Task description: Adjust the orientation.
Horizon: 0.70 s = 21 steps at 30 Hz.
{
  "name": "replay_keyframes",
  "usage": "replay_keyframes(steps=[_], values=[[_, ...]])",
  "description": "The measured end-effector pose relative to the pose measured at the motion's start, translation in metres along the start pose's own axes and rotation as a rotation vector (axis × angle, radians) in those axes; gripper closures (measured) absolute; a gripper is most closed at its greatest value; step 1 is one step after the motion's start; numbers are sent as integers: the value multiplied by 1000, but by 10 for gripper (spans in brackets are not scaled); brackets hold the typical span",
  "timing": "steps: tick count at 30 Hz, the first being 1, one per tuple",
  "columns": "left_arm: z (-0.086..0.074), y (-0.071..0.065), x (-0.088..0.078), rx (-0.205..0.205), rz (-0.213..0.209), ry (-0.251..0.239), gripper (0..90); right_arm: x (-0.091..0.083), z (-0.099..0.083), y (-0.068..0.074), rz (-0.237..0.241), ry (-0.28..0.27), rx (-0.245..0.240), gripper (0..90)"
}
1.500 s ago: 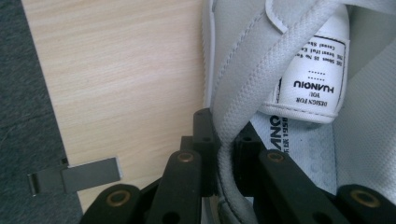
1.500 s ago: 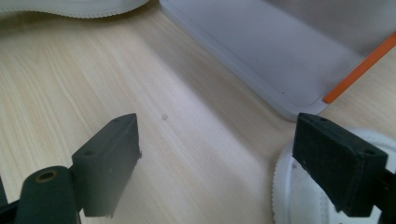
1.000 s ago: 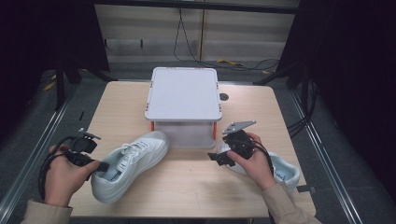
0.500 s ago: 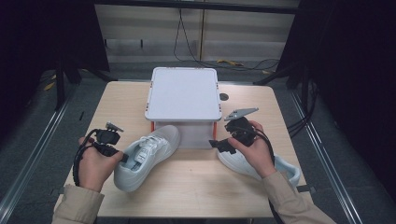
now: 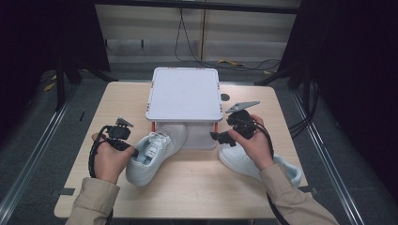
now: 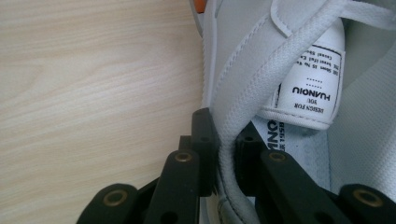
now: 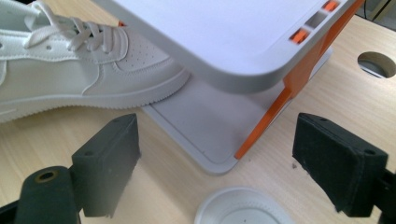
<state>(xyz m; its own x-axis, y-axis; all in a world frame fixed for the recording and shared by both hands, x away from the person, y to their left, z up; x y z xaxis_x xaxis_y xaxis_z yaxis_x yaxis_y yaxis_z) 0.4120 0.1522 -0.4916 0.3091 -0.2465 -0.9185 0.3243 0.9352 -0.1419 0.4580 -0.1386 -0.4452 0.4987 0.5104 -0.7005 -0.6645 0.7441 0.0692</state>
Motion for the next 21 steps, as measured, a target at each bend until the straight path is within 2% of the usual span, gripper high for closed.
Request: replay_keyframes(steps=[4, 9, 13, 17, 21], values=[[1, 1, 5, -30, -9, -13, 822, 2, 5, -1, -1, -3, 0, 146], [3, -2, 4, -35, -1, -22, 820, 6, 9, 5, 10, 2, -11, 146], [5, -8, 9, -49, -23, -29, 806, 8, 16, 12, 8, 10, -30, 141], [4, -11, 11, -36, -31, -25, 795, 9, 16, 11, 7, 19, -36, 144], [-1, -17, 11, -15, -41, 1, 786, 9, 17, 12, 12, 15, -33, 142]])
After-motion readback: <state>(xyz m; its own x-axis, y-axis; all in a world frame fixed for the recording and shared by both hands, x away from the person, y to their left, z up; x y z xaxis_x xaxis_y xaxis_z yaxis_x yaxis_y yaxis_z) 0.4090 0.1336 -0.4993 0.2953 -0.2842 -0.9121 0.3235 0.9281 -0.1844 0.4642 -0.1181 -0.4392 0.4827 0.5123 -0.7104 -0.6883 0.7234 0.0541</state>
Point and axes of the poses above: each handheld gripper's, and its own axes: x roughly forward along the jaws, z roughly out of its top, y roughly to its left, the point moved 10 cm from there along x, roughly forward along the jaws, and after that the axes turned 3 degrees about z, right-handed, at the moved point
